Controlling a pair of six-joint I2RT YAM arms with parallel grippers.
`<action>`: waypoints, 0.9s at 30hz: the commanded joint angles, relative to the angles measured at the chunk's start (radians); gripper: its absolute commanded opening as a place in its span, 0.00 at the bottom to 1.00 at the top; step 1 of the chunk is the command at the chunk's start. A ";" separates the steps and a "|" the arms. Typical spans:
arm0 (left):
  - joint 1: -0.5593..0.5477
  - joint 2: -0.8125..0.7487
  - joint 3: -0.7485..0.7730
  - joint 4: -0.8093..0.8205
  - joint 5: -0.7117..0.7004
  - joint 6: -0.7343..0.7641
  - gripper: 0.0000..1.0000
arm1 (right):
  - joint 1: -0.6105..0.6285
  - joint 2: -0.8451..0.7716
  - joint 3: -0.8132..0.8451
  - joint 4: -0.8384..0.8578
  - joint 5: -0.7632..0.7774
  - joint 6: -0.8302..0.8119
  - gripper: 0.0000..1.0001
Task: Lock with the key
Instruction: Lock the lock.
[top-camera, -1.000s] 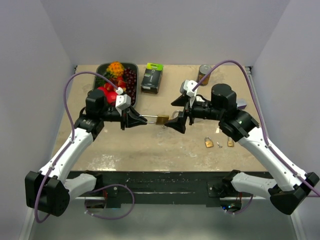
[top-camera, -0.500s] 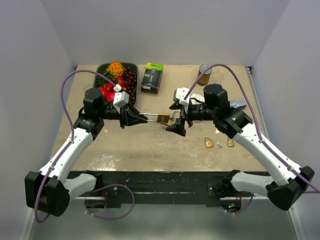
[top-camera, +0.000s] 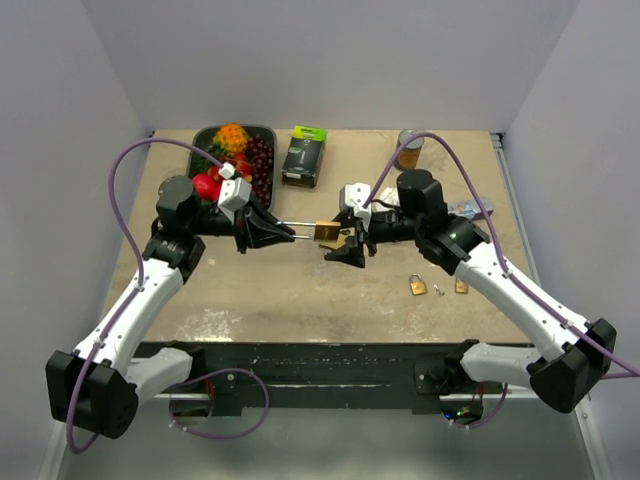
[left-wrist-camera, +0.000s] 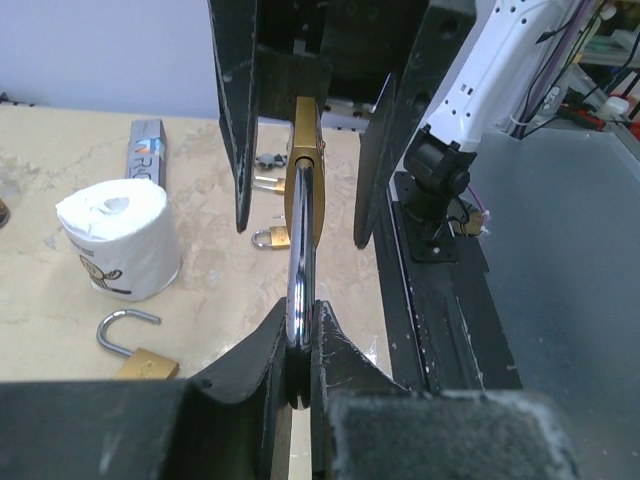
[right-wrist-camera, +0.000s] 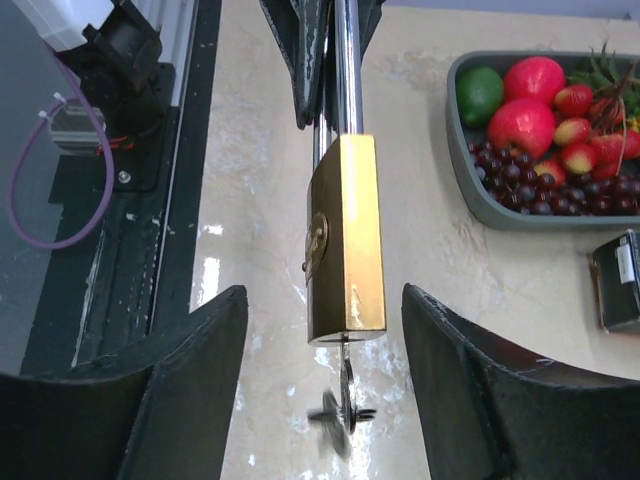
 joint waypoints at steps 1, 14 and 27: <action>-0.006 -0.045 0.006 0.218 0.018 -0.125 0.00 | 0.003 -0.038 -0.053 0.183 -0.060 0.080 0.63; -0.009 -0.049 -0.017 0.304 0.012 -0.180 0.00 | 0.023 -0.035 -0.047 0.258 -0.072 0.172 0.48; -0.012 -0.049 -0.042 0.350 0.003 -0.203 0.00 | 0.051 -0.013 0.001 0.243 -0.089 0.188 0.26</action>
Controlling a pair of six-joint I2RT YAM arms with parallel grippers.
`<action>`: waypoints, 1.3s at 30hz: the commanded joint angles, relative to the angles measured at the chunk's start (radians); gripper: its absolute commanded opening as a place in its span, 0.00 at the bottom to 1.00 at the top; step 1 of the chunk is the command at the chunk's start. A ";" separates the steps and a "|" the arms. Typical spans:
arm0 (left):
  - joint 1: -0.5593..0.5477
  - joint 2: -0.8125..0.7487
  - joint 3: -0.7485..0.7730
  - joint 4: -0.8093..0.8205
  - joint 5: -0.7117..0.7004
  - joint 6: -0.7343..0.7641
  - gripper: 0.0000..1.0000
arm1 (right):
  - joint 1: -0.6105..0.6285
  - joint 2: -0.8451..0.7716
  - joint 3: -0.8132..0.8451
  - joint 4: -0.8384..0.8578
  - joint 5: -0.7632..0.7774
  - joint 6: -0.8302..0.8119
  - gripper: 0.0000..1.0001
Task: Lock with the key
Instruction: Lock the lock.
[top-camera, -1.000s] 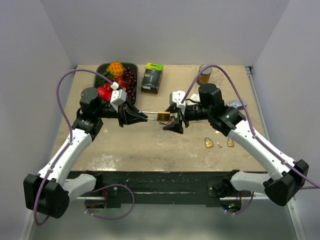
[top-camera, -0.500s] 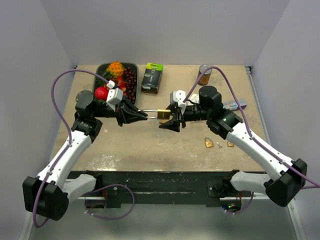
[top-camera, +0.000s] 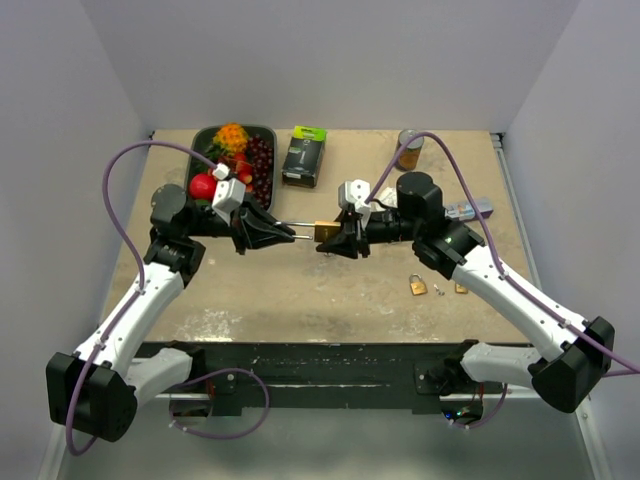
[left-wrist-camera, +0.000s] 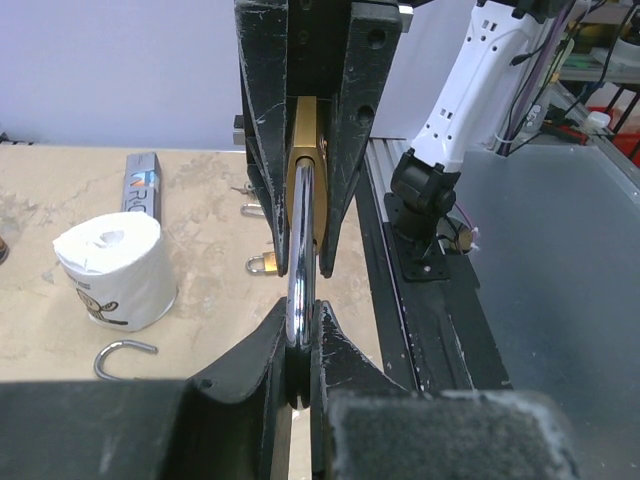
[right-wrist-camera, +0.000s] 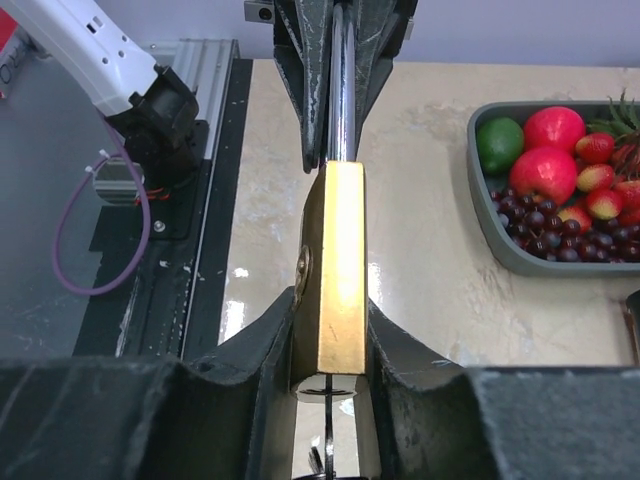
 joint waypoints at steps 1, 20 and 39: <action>-0.009 -0.029 0.003 0.101 -0.013 -0.013 0.00 | 0.019 -0.002 0.065 0.035 -0.039 0.018 0.24; -0.161 0.003 -0.020 0.188 -0.102 -0.010 0.00 | 0.092 0.072 0.117 0.062 -0.107 0.039 0.00; -0.338 0.060 -0.031 0.311 -0.175 -0.033 0.00 | 0.182 0.118 0.118 0.108 -0.123 0.026 0.00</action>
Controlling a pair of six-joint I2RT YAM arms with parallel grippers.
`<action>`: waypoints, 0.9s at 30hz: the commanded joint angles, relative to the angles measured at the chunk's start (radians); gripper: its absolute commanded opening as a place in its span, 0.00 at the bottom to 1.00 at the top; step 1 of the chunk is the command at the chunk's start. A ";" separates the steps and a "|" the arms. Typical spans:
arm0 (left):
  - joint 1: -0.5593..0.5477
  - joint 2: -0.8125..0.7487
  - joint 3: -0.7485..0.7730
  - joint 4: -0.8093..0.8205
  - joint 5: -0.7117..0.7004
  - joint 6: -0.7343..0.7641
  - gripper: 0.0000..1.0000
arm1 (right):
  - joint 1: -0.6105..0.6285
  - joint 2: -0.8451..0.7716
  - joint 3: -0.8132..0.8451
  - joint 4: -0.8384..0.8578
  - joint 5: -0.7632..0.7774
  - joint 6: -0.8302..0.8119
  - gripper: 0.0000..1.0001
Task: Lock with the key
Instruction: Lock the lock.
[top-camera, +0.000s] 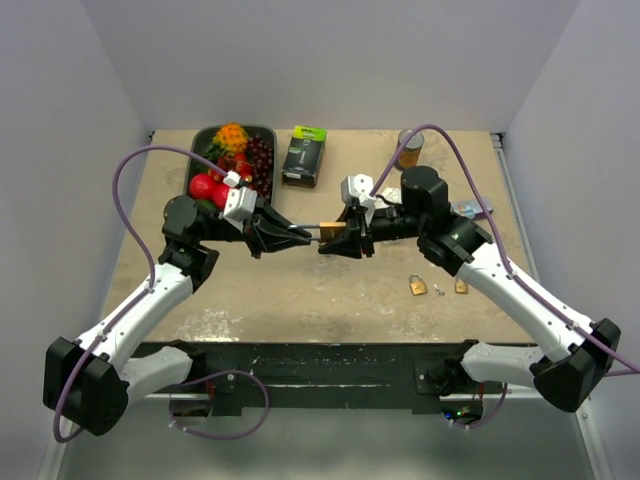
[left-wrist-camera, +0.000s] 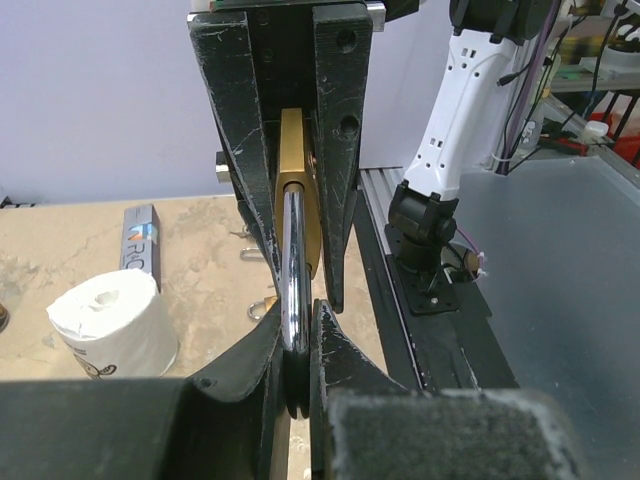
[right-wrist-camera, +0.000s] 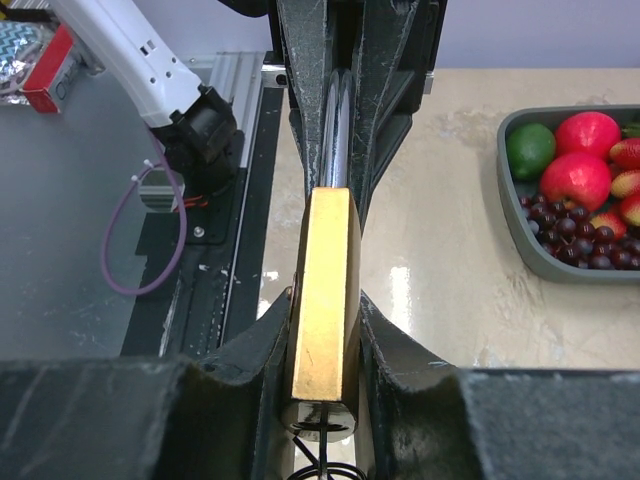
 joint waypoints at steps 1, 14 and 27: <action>-0.162 0.004 0.008 0.043 -0.063 0.031 0.00 | 0.159 0.081 0.059 0.160 -0.061 -0.037 0.00; 0.091 -0.121 0.012 -0.446 0.031 0.307 0.00 | -0.071 -0.098 0.073 -0.352 0.169 -0.204 0.70; 0.088 -0.108 -0.012 -0.412 0.045 0.307 0.00 | -0.070 -0.098 0.097 -0.374 0.192 -0.162 0.54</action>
